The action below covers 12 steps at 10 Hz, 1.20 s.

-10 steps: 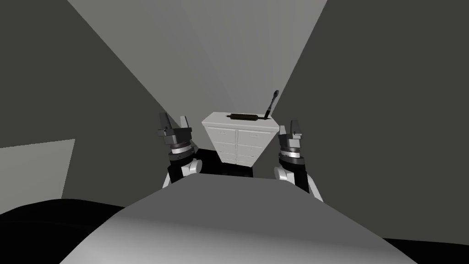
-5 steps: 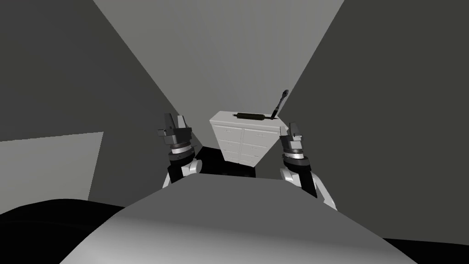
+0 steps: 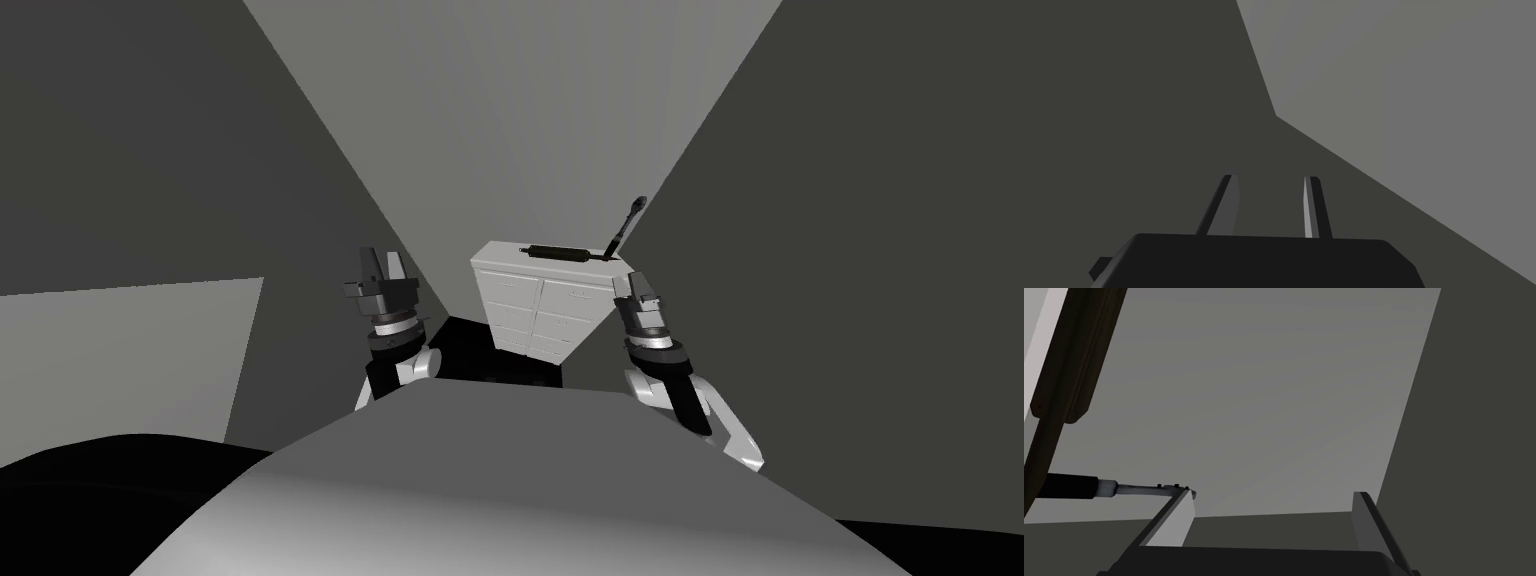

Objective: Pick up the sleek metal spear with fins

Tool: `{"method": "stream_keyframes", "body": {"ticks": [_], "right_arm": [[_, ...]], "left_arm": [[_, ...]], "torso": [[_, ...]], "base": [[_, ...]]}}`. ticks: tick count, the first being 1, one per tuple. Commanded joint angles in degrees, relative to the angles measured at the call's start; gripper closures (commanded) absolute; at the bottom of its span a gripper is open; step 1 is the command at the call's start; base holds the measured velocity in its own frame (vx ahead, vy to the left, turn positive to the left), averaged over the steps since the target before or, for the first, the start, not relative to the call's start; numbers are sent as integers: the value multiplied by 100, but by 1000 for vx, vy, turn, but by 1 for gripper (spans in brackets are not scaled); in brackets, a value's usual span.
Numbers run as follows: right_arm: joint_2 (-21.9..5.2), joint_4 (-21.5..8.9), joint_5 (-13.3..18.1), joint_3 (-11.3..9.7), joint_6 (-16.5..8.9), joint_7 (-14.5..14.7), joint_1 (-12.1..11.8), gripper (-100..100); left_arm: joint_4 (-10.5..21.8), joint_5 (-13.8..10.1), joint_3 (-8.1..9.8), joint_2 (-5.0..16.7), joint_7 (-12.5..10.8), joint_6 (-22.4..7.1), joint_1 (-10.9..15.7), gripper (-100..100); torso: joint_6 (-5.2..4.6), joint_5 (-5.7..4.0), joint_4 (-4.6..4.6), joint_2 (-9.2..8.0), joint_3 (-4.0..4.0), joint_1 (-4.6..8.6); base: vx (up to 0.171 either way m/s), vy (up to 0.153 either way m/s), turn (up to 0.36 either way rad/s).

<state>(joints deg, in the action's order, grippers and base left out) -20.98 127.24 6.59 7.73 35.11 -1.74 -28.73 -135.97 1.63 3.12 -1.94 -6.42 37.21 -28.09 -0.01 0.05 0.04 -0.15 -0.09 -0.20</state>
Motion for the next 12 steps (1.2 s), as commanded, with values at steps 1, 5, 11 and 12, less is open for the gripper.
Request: {"method": "stream_keyframes", "body": {"ticks": [1,5,11,12], "right_arm": [[-286,-149,54,156,178,-85,-5,-100],[-948,-437,184,455,507,-235,-45,-100],[-1916,-769,365,782,848,-387,-112,-100],[-2094,-950,474,955,1020,-462,-156,-100]], "left_arm": [[0,0,0,0,0,0,0,0],[0,0,0,0,0,0,0,0],[0,0,0,0,0,0,0,0],[0,0,0,0,0,0,0,0]], "torso": [[0,0,0,0,0,0],[-1,0,-1,6,3,1],[1,-1,-2,9,5,6],[-1,-1,-2,9,5,6]], "base": [[-30,87,110],[-17,69,84],[-13,58,62],[-13,79,119]]}}
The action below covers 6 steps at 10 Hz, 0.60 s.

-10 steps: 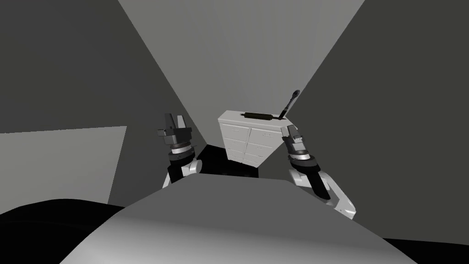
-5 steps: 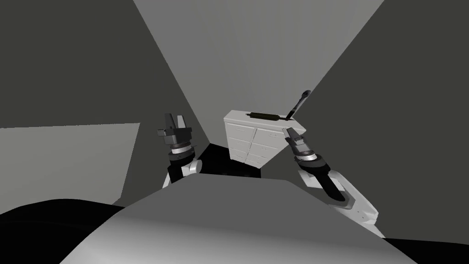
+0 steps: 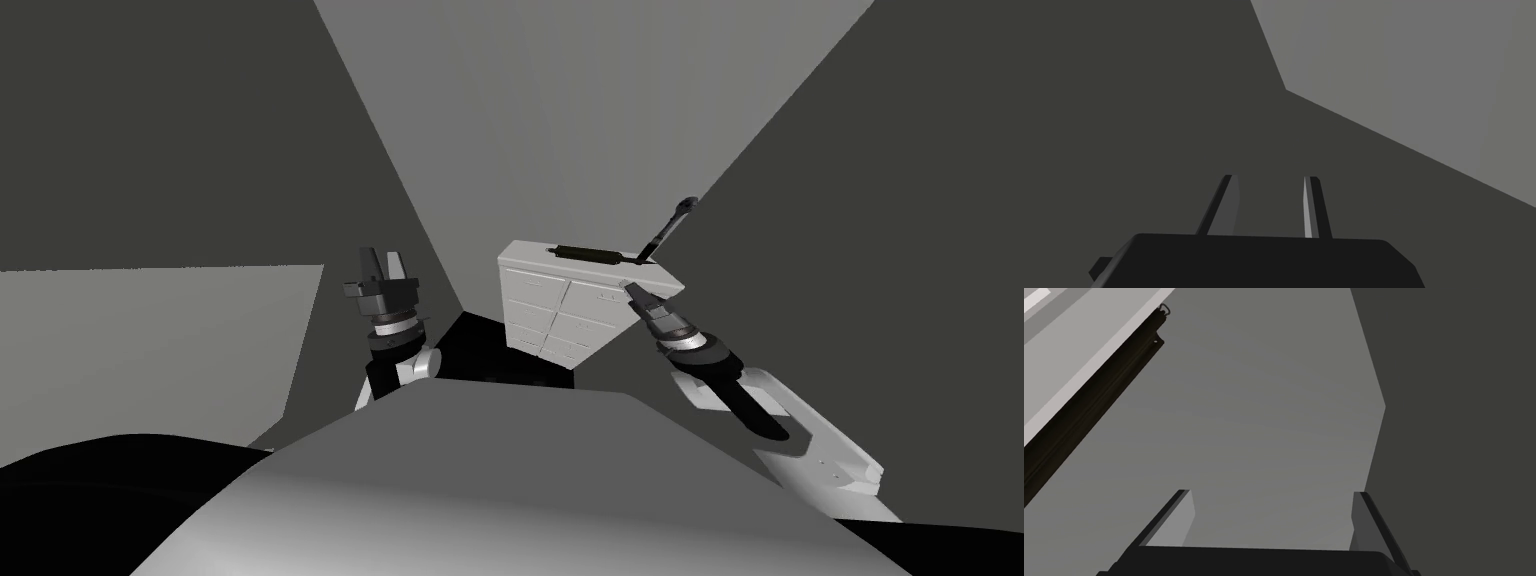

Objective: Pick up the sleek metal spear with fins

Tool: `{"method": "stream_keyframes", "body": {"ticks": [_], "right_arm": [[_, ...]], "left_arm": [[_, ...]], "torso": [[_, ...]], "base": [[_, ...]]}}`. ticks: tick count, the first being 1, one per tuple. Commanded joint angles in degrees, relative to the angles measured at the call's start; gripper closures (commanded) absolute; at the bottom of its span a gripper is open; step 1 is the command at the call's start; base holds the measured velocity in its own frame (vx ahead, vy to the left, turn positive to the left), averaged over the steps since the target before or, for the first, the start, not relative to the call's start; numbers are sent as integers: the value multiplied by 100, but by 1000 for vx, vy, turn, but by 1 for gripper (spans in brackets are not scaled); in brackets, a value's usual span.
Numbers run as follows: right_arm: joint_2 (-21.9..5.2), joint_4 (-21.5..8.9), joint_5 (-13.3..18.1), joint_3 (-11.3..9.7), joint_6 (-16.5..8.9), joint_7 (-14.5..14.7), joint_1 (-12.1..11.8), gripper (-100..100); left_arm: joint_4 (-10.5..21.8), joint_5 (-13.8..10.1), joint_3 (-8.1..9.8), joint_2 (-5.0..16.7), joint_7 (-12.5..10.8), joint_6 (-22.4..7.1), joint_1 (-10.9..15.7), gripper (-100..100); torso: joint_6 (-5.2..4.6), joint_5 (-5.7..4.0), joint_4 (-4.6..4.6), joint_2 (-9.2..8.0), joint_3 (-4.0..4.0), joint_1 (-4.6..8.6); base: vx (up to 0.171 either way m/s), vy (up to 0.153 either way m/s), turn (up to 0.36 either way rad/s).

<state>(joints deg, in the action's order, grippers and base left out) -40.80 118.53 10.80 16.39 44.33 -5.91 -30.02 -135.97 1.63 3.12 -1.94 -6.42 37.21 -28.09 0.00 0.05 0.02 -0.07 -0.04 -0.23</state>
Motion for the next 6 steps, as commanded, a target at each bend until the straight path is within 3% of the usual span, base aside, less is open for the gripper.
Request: {"method": "stream_keyframes", "body": {"ticks": [1,2,3,5,6], "right_arm": [[-286,-79,54,89,97,-45,-28,-100],[-355,-79,54,89,97,-45,-28,-100],[-580,-270,176,267,268,-118,-79,-100],[-785,-270,176,267,268,-118,-79,-100],[-1019,-471,311,448,437,-190,-137,-100]], "left_arm": [[0,0,0,0,0,0,0,0],[0,0,0,0,0,0,-1,0],[0,0,1,0,0,0,-1,0],[0,0,1,0,0,0,-1,0],[0,0,1,0,0,0,-1,0]], "torso": [[0,0,0,0,0,0],[-3,1,0,1,1,2],[-3,-2,-1,4,2,13],[-2,-1,-2,8,5,8],[-3,-3,-1,4,2,16]], "base": [[-4,68,34],[5,30,-22],[17,55,86],[4,38,24],[7,47,94]]}}
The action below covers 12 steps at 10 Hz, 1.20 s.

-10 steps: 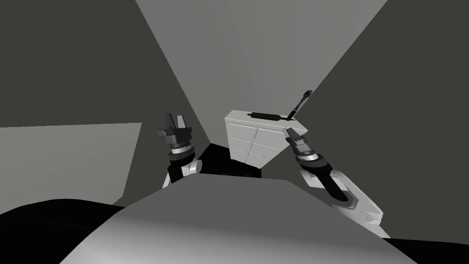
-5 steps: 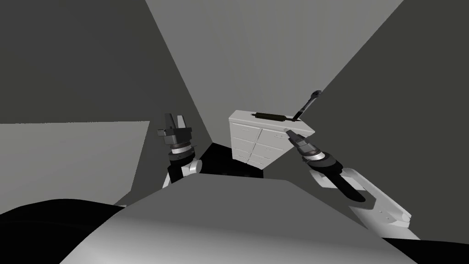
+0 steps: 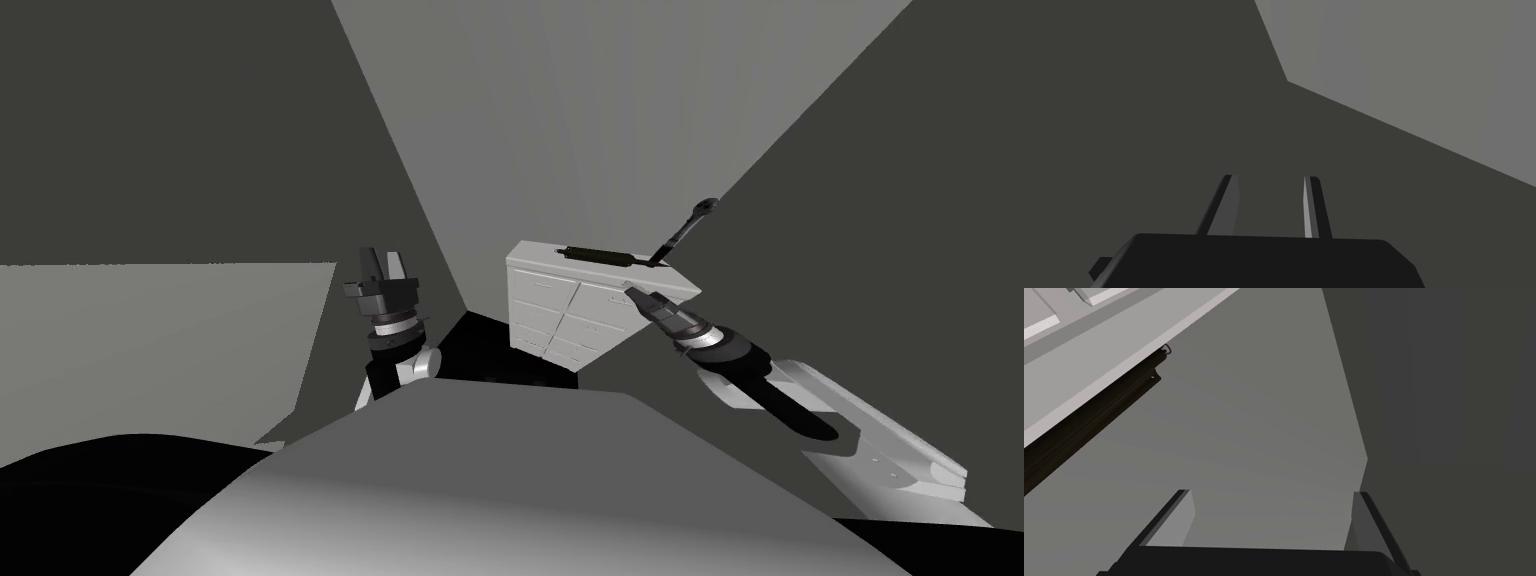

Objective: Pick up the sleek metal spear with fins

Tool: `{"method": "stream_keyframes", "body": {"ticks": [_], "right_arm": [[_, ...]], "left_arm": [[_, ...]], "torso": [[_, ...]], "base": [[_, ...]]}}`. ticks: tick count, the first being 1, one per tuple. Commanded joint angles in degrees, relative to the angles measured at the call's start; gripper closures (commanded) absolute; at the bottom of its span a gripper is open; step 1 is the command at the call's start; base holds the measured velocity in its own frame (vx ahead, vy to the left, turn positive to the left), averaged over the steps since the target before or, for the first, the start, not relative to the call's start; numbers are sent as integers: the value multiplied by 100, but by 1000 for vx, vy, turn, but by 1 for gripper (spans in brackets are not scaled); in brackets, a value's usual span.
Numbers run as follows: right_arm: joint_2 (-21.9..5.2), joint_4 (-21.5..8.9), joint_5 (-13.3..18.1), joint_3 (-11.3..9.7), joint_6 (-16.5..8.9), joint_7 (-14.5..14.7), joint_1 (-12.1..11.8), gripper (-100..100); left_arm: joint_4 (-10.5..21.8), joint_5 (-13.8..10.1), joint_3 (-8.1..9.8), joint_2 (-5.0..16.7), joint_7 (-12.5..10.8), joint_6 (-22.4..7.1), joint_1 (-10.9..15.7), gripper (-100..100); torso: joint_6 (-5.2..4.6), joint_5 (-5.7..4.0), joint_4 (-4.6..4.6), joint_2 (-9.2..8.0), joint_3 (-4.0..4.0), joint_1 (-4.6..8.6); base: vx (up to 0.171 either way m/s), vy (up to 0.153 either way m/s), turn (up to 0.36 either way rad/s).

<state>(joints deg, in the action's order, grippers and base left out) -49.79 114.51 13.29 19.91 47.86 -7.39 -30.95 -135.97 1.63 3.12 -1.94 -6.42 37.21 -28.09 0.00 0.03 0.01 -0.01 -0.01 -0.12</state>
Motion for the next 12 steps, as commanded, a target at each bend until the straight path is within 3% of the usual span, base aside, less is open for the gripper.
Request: {"method": "stream_keyframes", "body": {"ticks": [1,2,4,5,7,8,10,11,12], "right_arm": [[-286,-69,62,97,85,-43,-44,-100],[-464,-277,209,281,251,-112,-110,-100],[-769,-277,209,281,251,-112,-110,-100],[-966,-491,368,467,415,-179,-184,-100],[-1216,-491,368,467,415,-179,-184,-100],[-1433,-710,537,654,575,-243,-265,-100],[-1664,-710,537,654,575,-243,-265,-100],[-1894,-932,718,841,731,-303,-354,-100],[-2066,-932,718,841,731,-303,-354,-100]], "left_arm": [[0,0,0,0,0,0,0,0],[0,0,0,0,0,0,0,0],[0,0,0,0,0,0,0,0],[0,0,0,0,0,0,0,0],[0,0,0,0,0,0,0,0],[0,0,0,0,0,0,0,0],[0,0,0,0,0,0,-1,0],[0,0,0,0,0,0,0,0],[0,0,0,0,0,0,0,0]], "torso": [[0,0,0,0,0,0],[-2,1,0,0,0,-3],[-2,3,0,0,0,-9],[-2,0,0,-2,-1,1],[-2,1,0,1,1,-3],[-2,-1,0,-1,0,5],[-2,1,-1,4,2,-1],[-3,-1,0,0,0,5],[-2,-1,0,2,1,2]], "base": [[7,54,38],[8,74,60],[5,47,9],[10,53,50],[8,35,17],[20,46,50],[12,33,9],[16,39,36],[18,42,17]]}}
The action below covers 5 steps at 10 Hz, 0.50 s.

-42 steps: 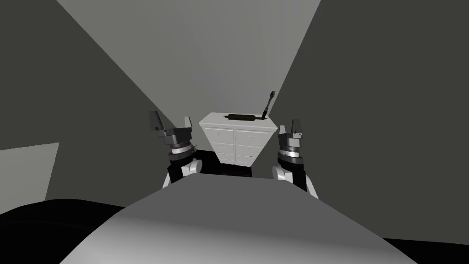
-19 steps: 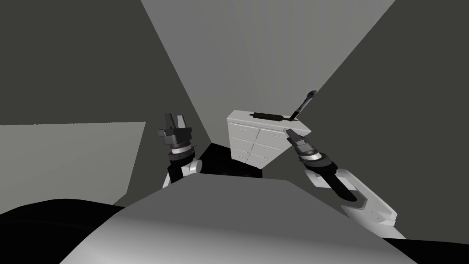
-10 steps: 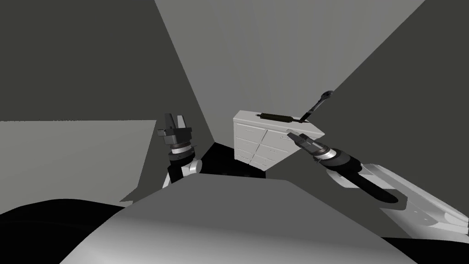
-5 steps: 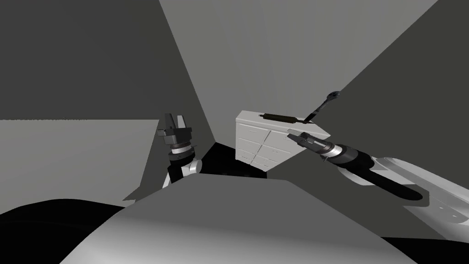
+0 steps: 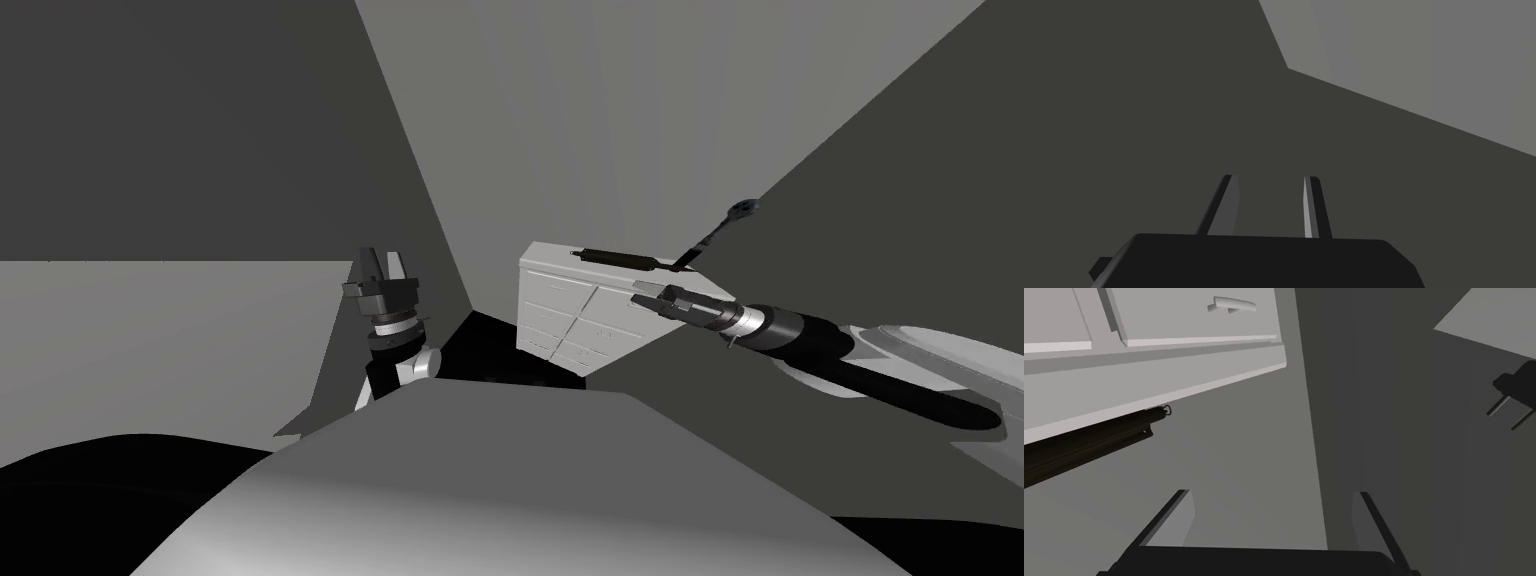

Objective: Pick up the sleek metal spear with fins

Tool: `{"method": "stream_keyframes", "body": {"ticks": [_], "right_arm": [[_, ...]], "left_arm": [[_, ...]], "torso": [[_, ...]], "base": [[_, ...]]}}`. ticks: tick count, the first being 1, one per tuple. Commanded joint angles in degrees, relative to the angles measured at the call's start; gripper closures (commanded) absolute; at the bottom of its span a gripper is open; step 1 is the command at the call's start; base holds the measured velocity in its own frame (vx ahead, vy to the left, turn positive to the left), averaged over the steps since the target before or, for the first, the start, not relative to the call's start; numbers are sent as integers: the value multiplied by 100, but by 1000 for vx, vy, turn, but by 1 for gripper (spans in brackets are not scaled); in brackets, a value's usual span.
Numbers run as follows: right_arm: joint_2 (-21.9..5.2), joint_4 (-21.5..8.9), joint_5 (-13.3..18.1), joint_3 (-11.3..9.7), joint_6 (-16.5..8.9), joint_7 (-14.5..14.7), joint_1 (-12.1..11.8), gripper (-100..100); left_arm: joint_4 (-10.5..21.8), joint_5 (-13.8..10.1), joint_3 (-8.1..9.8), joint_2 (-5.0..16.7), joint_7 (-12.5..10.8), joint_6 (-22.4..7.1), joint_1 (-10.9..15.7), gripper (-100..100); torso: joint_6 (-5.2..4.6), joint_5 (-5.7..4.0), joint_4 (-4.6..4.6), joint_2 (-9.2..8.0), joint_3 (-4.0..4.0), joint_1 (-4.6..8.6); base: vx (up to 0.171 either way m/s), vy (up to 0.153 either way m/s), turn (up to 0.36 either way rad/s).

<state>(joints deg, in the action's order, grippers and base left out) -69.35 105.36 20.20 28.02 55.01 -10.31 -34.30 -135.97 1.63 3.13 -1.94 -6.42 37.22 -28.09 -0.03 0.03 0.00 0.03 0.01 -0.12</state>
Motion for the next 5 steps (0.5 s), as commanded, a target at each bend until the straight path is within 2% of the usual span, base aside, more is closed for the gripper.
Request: {"method": "stream_keyframes", "body": {"ticks": [1,3,4,5], "right_arm": [[-286,-241,216,216,167,-68,-115,-100],[-597,-241,216,216,167,-68,-115,-100],[-791,-464,413,400,313,-121,-217,-100],[-965,-464,413,400,313,-121,-217,-100]], "left_arm": [[0,0,0,0,0,0,0,0],[0,0,0,0,0,0,0,0],[0,0,0,0,0,0,0,0],[0,0,0,0,0,0,0,0]], "torso": [[0,0,0,0,0,0],[0,0,-1,5,3,-2],[0,-1,0,-1,0,3],[-1,-1,0,0,0,1]], "base": [[33,47,23],[19,36,3],[18,40,14],[25,38,3]]}}
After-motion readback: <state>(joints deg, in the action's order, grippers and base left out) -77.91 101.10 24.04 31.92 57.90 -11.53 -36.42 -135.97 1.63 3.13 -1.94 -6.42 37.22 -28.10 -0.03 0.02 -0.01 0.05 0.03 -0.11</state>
